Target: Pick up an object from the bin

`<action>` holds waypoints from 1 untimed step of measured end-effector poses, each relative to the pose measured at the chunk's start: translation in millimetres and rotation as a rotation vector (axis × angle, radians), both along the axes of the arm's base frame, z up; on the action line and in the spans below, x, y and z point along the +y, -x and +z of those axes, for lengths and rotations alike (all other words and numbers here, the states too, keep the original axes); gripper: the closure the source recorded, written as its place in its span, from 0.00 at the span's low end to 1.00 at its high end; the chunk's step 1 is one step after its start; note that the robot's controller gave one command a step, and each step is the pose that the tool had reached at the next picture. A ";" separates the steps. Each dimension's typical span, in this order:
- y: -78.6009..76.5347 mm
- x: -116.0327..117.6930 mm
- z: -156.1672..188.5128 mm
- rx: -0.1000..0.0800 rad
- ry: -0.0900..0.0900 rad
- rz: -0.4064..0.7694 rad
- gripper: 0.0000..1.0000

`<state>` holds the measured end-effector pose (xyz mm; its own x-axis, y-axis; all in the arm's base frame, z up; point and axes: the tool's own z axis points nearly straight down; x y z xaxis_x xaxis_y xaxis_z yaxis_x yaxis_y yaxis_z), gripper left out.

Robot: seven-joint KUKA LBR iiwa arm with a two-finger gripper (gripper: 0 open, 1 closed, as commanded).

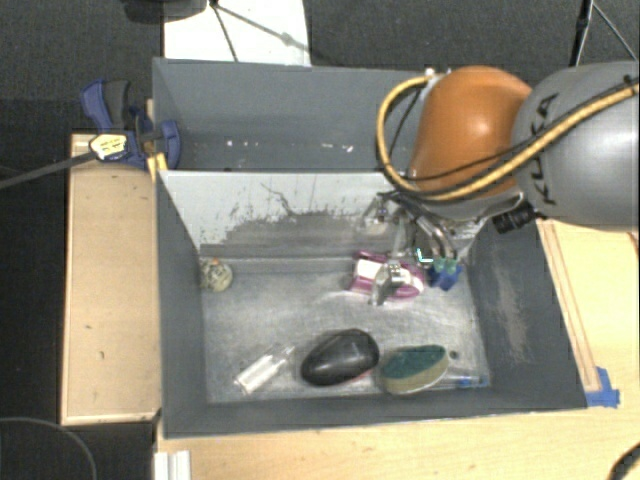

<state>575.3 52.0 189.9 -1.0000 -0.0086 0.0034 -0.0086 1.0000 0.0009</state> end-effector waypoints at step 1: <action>-14.3 -68.0 -104.8 -0.021 0.001 0.037 0.00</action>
Offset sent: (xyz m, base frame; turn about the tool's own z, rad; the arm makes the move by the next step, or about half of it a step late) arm 0.0101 -0.0740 -0.1199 -0.0371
